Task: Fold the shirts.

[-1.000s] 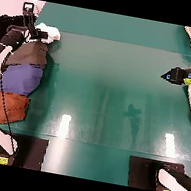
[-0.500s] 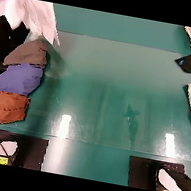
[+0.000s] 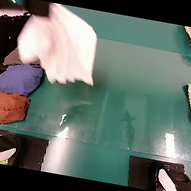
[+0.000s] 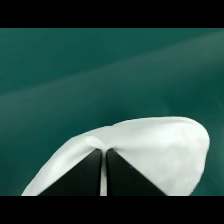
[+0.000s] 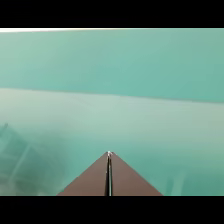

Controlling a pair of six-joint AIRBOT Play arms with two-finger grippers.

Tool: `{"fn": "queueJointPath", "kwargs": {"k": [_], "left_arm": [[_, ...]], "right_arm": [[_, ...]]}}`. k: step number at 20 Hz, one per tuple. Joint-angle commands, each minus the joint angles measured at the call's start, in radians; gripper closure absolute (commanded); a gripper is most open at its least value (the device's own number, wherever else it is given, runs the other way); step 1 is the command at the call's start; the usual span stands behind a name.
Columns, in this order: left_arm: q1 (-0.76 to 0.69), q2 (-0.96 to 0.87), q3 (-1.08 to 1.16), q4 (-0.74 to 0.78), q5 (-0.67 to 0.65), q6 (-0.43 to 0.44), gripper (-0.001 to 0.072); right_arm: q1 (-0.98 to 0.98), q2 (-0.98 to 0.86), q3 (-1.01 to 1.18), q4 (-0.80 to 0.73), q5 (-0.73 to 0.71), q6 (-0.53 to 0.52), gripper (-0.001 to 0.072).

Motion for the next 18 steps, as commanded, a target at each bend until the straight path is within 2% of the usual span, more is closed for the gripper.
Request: {"fn": "queueJointPath", "kwargs": {"k": [1, 2, 3, 4, 7, 10, 12, 15, 18], "left_arm": [[-0.173, 0.011, -0.217, -0.172, 0.027, 0.009, 0.0685], [-0.205, 0.011, -0.291, -0.2, 0.083, 0.01, 0.0638], [-0.232, 0.011, -0.359, -0.216, 0.137, 0.002, 0.0335], [-0.24, 0.011, -0.398, -0.214, 0.155, -0.011, 0.0152], [-0.158, 0.015, -0.375, -0.139, 0.037, -0.01, 0.0157], [0.021, 0.017, -0.38, -0.105, -0.134, -0.01, 0.0157], [0.136, 0.017, -0.456, -0.106, -0.181, -0.01, 0.0157], [0.26, 0.017, -0.642, -0.109, -0.151, -0.007, 0.0157], [0.34, 0.016, -0.832, -0.219, 0.003, -0.007, 0.0157]], "right_arm": [[0.001, 0.039, 0.0, 0.0, 0.003, 0.0, 0.07], [0.001, 0.045, 0.0, 0.0, 0.008, 0.0, 0.07], [0.001, 0.051, 0.0, 0.0, 0.018, 0.0, 0.07], [0.001, 0.057, 0.0, 0.0, 0.03, 0.0, 0.07], [0.001, 0.074, 0.0, 0.0, 0.058, 0.0, 0.07], [0.001, 0.097, 0.0, -0.001, 0.08, 0.0, 0.0699], [0.001, 0.11, 0.0, -0.001, 0.086, 0.0, 0.07], [0.001, 0.117, 0.0, -0.001, 0.094, 0.0, 0.07], [0.001, 0.114, 0.0, 0.0, 0.098, 0.0, 0.0699]]}}
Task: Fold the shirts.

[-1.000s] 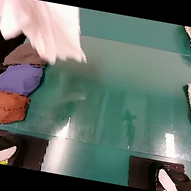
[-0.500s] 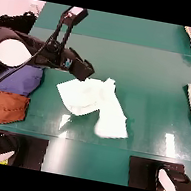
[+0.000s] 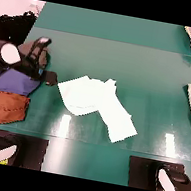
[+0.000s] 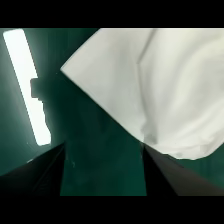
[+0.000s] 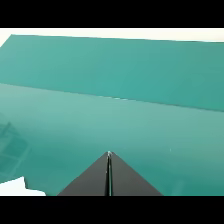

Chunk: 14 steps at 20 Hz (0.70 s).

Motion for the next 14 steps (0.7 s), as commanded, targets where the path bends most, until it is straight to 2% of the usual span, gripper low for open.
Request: {"fn": "queueJointPath", "kwargs": {"k": [1, 7, 12, 13, 14], "left_arm": [[0.113, 0.0, -0.192, -0.143, 0.143, 0.002, 0.0157], [0.162, -0.002, -0.333, -0.406, 0.323, 0.054, 0.0158], [0.162, -0.005, -0.365, -0.468, 0.412, 0.063, 0.016], [0.162, -0.014, -0.365, -0.47, 0.413, 0.063, 0.0209], [0.161, -0.032, -0.365, -0.47, 0.406, 0.063, 0.0227]], "right_arm": [[0.001, 0.002, 0.0, 0.001, 0.008, 0.0, 0.07], [0.001, -0.002, 0.0, 0.002, 0.008, 0.001, 0.07], [0.001, -0.002, 0.0, 0.002, 0.007, 0.001, 0.07], [0.001, -0.002, 0.0, 0.002, 0.008, 0.001, 0.07], [0.001, -0.002, 0.0, 0.002, 0.007, 0.001, 0.0699]]}}
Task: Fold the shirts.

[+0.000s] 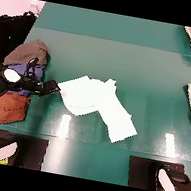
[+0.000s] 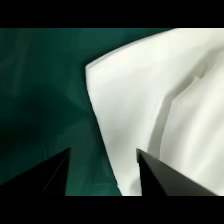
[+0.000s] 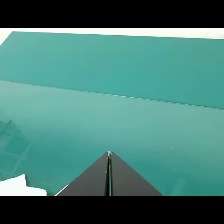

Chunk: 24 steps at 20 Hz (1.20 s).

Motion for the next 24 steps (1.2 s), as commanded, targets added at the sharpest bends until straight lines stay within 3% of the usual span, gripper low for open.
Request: {"fn": "queueJointPath", "kwargs": {"k": [1, 3, 6, 9, 10, 11, 12, 16, 19, 21, 24], "left_arm": [[0.002, -0.043, -0.011, -0.039, 0.029, 0.006, 0.0227], [0.002, -0.088, -0.011, -0.093, 0.034, 0.018, 0.0227], [0.002, -0.145, -0.011, -0.288, 0.053, 0.174, 0.0228], [0.002, -0.183, -0.01, -0.341, 0.101, 0.182, 0.023], [0.002, -0.186, -0.009, -0.359, 0.113, 0.182, 0.0284], [0.002, -0.186, 0.001, -0.363, 0.114, 0.183, 0.0548], [0.002, -0.186, 0.023, -0.364, 0.112, 0.195, 0.0675], [0.002, -0.186, 0.183, -0.34, 0.023, 0.26, 0.0686], [0.002, -0.186, 0.304, -0.321, -0.037, 0.297, 0.0686], [0.002, -0.186, 0.36, -0.318, -0.059, 0.298, 0.0686], [0.002, -0.186, 0.381, -0.318, -0.062, 0.298, 0.0686]], "right_arm": [[0.001, 0.0, 0.0, 0.001, 0.001, 0.001, 0.07], [0.001, 0.001, 0.0, 0.002, 0.004, 0.002, 0.07], [0.001, 0.0, 0.0, 0.026, 0.008, 0.002, 0.0699], [0.001, -0.001, 0.0, 0.023, 0.021, 0.002, 0.0699], [-0.002, -0.004, 0.0, 0.016, 0.046, 0.002, 0.07], [-0.013, -0.013, -0.001, 0.014, 0.085, 0.002, 0.07], [-0.032, -0.026, -0.002, 0.015, 0.143, 0.002, 0.0699], [-0.127, -0.113, -0.027, 0.014, 0.439, 0.002, 0.0699], [-0.201, -0.161, -0.199, 0.014, 0.541, 0.001, 0.0686], [-0.219, -0.197, -0.367, 0.018, 0.553, 0.001, 0.0291], [-0.146, -0.275, -0.594, 0.025, 0.483, 0.0, 0.0282]]}}
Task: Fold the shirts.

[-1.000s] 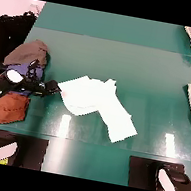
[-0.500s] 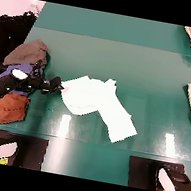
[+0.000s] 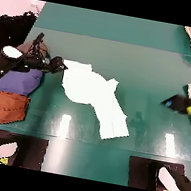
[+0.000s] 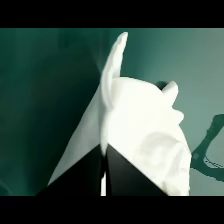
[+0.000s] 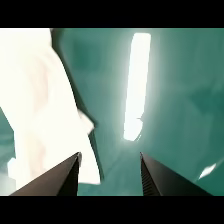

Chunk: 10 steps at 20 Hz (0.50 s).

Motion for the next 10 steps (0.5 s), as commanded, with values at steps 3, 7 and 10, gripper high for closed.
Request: {"fn": "queueJointPath", "kwargs": {"k": [3, 7, 10], "left_arm": [[0.0, -0.001, 0.043, 0.008, -0.023, 0.011, 0.0686], [0.0, -0.001, 0.043, 0.011, -0.024, 0.011, 0.0686], [0.0, -0.001, 0.043, 0.014, -0.029, 0.011, 0.0686]], "right_arm": [[0.201, -0.139, -0.286, 0.055, -0.14, -0.003, 0.0282], [0.432, -0.262, -0.282, 0.156, -0.253, -0.014, 0.0282], [0.532, -0.341, -0.222, 0.156, -0.262, -0.017, 0.0378]]}}
